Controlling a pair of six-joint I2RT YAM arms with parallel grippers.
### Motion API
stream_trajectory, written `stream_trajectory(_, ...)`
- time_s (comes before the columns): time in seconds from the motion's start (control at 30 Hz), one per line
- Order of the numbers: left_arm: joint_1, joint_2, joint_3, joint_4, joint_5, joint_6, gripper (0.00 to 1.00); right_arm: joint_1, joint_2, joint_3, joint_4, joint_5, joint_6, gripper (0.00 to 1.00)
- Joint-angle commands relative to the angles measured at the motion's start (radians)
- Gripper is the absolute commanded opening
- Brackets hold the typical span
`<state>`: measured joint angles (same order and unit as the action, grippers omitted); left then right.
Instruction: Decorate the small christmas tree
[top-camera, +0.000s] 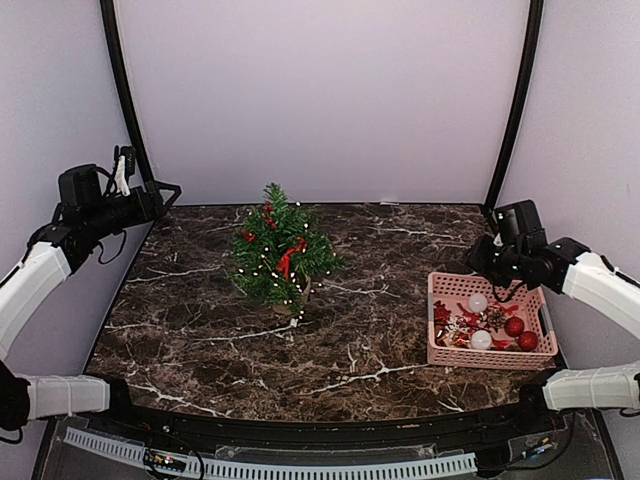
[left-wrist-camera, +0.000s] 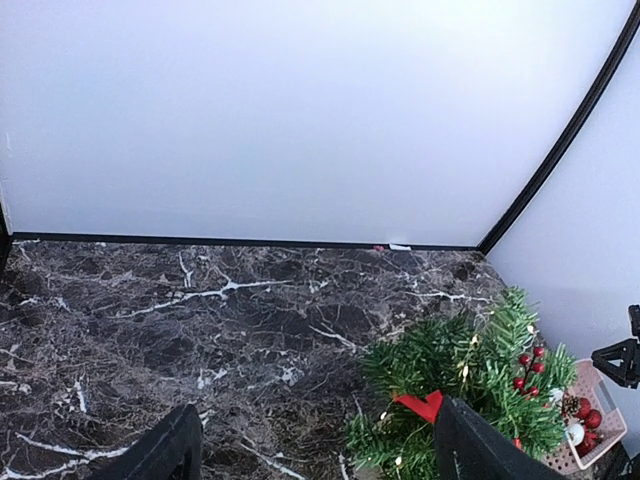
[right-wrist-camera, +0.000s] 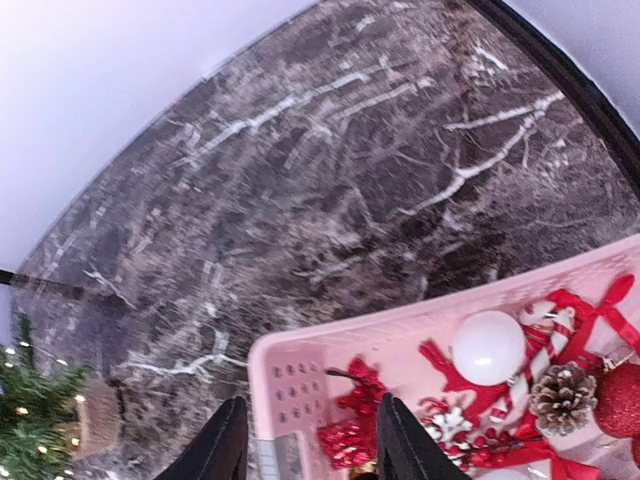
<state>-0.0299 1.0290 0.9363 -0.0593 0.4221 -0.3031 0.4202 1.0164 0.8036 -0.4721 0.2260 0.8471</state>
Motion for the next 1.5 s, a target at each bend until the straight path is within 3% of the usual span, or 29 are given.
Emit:
stream_trajectory(0.0, 0.005, 0.0, -0.067, 0.011, -0.014, 0.062, 0.82, -0.063, 0.083, -0.015, -0.14, -0.105, -0.108, 0.43)
stream_trajectory(0.27, 0.005, -0.008, -0.095, 0.002, -0.026, 0.092, 0.82, -0.073, 0.195, -0.055, -0.206, -0.183, -0.138, 0.45)
stream_trajectory(0.53, 0.005, -0.013, -0.095, -0.009, -0.027, 0.094, 0.82, -0.073, 0.29, -0.071, -0.212, -0.164, -0.182, 0.43)
stream_trajectory(0.87, 0.005, -0.016, -0.099, -0.014, -0.035, 0.094, 0.82, -0.072, 0.341, -0.06, -0.192, -0.073, -0.207, 0.28)
stream_trajectory(1.2, 0.005, -0.015, -0.099, -0.019, -0.038, 0.095, 0.82, -0.072, 0.372, -0.078, -0.143, -0.075, -0.23, 0.15)
stream_trajectory(1.37, 0.005, -0.023, -0.101, -0.018, -0.047, 0.097, 0.82, -0.073, 0.333, -0.069, -0.143, -0.07, -0.234, 0.01)
stream_trajectory(1.47, 0.006, -0.025, -0.104, -0.018, -0.055, 0.1, 0.82, -0.072, 0.277, -0.053, -0.162, -0.052, -0.236, 0.0)
